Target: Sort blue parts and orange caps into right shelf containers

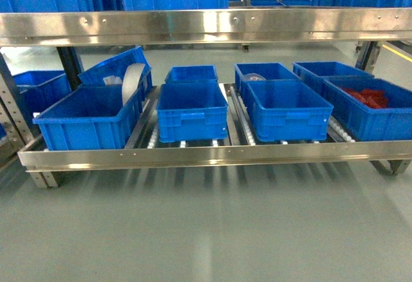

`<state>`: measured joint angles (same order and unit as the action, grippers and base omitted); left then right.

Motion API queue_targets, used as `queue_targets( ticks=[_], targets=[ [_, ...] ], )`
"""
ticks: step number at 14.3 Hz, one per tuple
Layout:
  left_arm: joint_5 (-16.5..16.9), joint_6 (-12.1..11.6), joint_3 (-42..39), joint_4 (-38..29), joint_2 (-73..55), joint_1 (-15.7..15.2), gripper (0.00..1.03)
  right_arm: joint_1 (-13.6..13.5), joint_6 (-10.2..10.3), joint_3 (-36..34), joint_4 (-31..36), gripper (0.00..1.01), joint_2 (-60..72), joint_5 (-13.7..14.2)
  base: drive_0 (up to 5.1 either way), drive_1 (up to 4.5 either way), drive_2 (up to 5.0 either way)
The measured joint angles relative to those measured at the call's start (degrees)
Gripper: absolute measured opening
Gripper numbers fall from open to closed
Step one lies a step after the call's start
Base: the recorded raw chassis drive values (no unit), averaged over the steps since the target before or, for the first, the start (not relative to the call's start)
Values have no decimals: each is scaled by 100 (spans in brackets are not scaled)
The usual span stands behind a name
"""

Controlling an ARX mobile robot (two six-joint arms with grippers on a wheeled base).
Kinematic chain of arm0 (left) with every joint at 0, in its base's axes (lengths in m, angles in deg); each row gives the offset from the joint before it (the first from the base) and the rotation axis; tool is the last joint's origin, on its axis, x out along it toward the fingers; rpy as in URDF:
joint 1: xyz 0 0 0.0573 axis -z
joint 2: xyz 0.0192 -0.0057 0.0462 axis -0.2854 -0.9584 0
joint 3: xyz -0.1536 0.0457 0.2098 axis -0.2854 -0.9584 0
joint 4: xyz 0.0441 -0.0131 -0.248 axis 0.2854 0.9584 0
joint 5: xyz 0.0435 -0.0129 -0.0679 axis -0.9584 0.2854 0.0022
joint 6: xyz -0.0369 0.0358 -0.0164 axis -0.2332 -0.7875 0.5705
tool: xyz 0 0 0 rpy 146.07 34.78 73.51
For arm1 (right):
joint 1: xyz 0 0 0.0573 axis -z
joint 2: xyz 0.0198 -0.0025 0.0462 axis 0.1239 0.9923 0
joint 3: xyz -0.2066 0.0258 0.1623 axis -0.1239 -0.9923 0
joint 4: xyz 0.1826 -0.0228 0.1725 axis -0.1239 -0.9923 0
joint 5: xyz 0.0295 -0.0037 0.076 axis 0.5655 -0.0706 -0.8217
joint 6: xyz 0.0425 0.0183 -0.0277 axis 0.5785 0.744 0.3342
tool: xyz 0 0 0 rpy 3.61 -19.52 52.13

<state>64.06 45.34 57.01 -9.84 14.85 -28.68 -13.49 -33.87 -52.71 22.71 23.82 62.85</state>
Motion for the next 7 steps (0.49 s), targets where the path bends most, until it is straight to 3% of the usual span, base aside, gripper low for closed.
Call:
queue_targets(
  ticks=[7],
  targets=[
    [0, 2, 0, -15, 0, 0, 45, 0, 2, 0, 9, 41, 0, -2, 0, 0, 0]
  ],
)
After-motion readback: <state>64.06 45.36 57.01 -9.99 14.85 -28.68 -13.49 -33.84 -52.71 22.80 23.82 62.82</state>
